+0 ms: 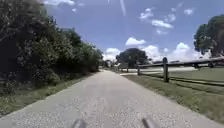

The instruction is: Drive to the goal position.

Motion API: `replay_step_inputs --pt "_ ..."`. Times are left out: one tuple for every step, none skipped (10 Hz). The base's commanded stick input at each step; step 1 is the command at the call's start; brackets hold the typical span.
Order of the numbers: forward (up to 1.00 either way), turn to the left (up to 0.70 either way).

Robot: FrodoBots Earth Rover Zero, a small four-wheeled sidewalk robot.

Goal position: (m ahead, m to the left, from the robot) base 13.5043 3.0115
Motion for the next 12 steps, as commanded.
replay_step_inputs --pt "0.50 0.00" --pt "0.50 0.00" --pt "0.50 0.00" --pt "0.50 0.00" --pt "0.50 0.00" --pt "0.50 0.48" --pt "0.50 0.50" --pt "0.50 0.50" --pt "0.50 0.33" --pt "0.50 0.10" --pt "0.50 0.00" --pt "0.50 0.00"
